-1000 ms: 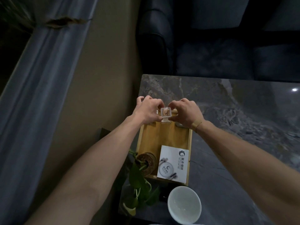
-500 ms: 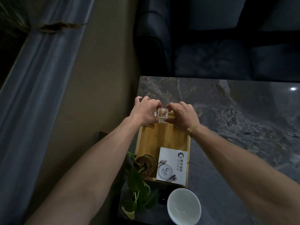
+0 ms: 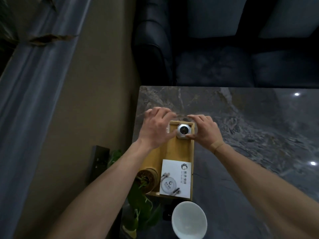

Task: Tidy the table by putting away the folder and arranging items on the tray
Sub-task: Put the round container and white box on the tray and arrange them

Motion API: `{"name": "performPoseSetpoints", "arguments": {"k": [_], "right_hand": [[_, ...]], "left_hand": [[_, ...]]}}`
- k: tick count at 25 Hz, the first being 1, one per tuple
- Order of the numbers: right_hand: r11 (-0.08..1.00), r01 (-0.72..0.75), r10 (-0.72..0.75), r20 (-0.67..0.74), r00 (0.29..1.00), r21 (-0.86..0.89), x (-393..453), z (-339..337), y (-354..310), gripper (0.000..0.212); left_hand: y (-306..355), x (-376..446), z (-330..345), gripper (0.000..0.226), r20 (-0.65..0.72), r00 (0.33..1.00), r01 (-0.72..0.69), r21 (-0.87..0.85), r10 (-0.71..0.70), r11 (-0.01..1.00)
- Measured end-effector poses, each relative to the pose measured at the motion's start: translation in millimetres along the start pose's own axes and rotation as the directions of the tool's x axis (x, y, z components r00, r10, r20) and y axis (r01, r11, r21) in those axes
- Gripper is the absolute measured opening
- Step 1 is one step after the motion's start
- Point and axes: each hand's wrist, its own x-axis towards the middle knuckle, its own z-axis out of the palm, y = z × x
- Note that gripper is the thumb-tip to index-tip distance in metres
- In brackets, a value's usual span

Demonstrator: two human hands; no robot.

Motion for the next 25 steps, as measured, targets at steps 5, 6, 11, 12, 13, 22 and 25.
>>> {"name": "performPoseSetpoints", "arguments": {"k": [5, 6, 11, 12, 13, 22, 25], "right_hand": [[0.997, -0.055, 0.056, 0.039, 0.998, -0.046, -13.8, 3.1, 21.1, 0.073], [0.997, -0.052, 0.055, 0.047, 0.997, -0.059, -14.0, 4.5, 21.4, 0.072], [0.997, -0.026, 0.031, 0.059, 0.998, -0.076, -8.0, 10.9, 13.4, 0.064], [0.996, -0.023, 0.027, 0.056, 0.998, -0.082, -7.4, 12.0, 11.6, 0.062], [0.996, -0.018, 0.022, 0.049, 0.999, -0.091, -6.9, 12.9, 11.0, 0.06], [0.998, -0.013, 0.014, 0.017, 1.0, -0.064, -6.3, 20.8, 13.2, 0.058], [0.995, 0.015, -0.014, 0.004, 1.0, -0.094, -7.4, 23.3, 15.8, 0.057]], "left_hand": [[23.7, 33.3, 15.6, 0.044, 0.374, 0.924, -0.18, 0.233, 0.083, 0.956], [24.3, 41.1, 20.0, 0.046, 0.435, 0.898, -0.204, 0.284, 0.063, 0.937], [25.7, 58.5, 39.6, 0.047, 0.524, 0.848, -0.302, 0.358, 0.078, 0.884], [25.5, 58.0, 42.4, 0.047, 0.524, 0.847, -0.311, 0.353, 0.089, 0.882], [25.1, 57.7, 44.7, 0.047, 0.52, 0.849, -0.312, 0.349, 0.095, 0.883], [20.4, 56.9, 50.3, 0.041, 0.489, 0.861, -0.33, 0.324, 0.141, 0.887], [19.6, 56.7, 50.7, 0.041, 0.484, 0.861, -0.34, 0.317, 0.157, 0.885]]}}
